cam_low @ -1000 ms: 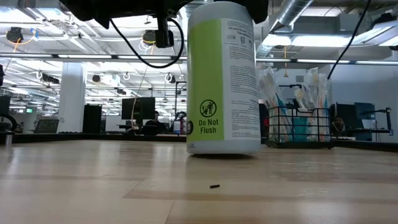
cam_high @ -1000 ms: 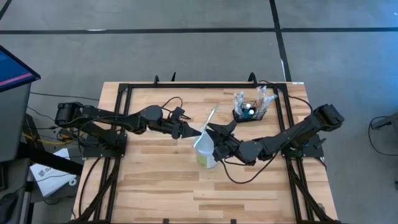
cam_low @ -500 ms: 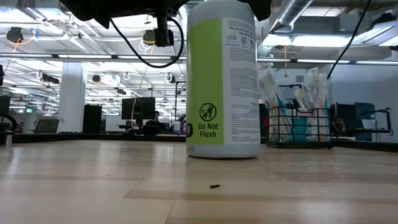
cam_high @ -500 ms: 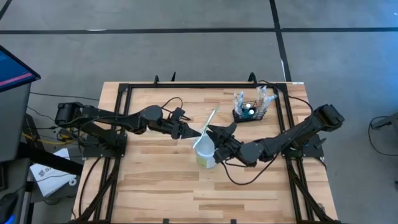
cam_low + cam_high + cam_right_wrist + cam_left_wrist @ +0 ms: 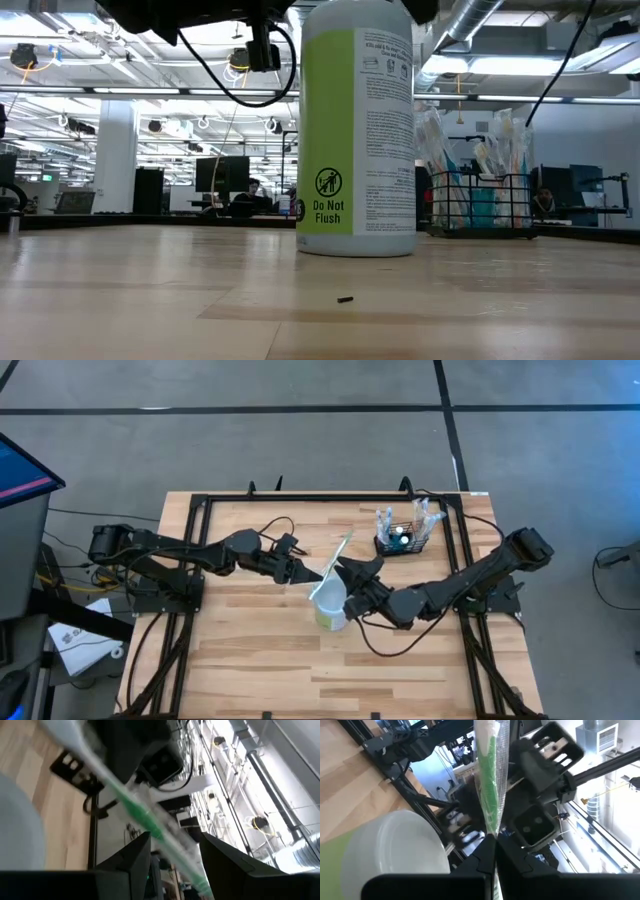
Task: Pick & Place toothbrushing station
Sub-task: Put the green toothbrush into the wire organizer
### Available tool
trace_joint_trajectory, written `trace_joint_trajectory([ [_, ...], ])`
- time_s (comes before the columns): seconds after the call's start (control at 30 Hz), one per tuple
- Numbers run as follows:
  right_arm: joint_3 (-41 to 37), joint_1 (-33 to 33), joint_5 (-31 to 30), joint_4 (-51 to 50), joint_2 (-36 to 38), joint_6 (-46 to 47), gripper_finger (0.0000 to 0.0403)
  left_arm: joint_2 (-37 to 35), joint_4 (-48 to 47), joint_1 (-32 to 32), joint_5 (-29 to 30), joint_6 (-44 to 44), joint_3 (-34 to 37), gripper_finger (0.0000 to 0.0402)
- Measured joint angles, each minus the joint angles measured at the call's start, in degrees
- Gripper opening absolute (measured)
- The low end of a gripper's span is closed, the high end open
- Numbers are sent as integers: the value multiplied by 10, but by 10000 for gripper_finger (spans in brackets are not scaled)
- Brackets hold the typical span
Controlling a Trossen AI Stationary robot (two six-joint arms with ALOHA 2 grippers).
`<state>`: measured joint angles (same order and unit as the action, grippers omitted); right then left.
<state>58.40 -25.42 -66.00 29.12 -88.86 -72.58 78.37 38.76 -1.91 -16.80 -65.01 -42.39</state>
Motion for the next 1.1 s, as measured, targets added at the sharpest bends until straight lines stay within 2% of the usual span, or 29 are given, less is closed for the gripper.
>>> trace_joint_trajectory([
  [0.57, 12, 13, 36, -8, -4, -2, 161, 0, 28, 0, -21, -4, 0, 1],
  [0.77, 12, 23, 69, -1, -4, -11, 151, 0, 28, 0, -21, -4, 0, 1],
  [0.9, 12, 31, 76, 1, -4, -9, 118, 0, 28, 0, -21, -4, 0, 1],
  [1.1, 12, 29, 75, -16, -5, -9, 18, -1, 39, 0, -17, 12, -1, 1],
])
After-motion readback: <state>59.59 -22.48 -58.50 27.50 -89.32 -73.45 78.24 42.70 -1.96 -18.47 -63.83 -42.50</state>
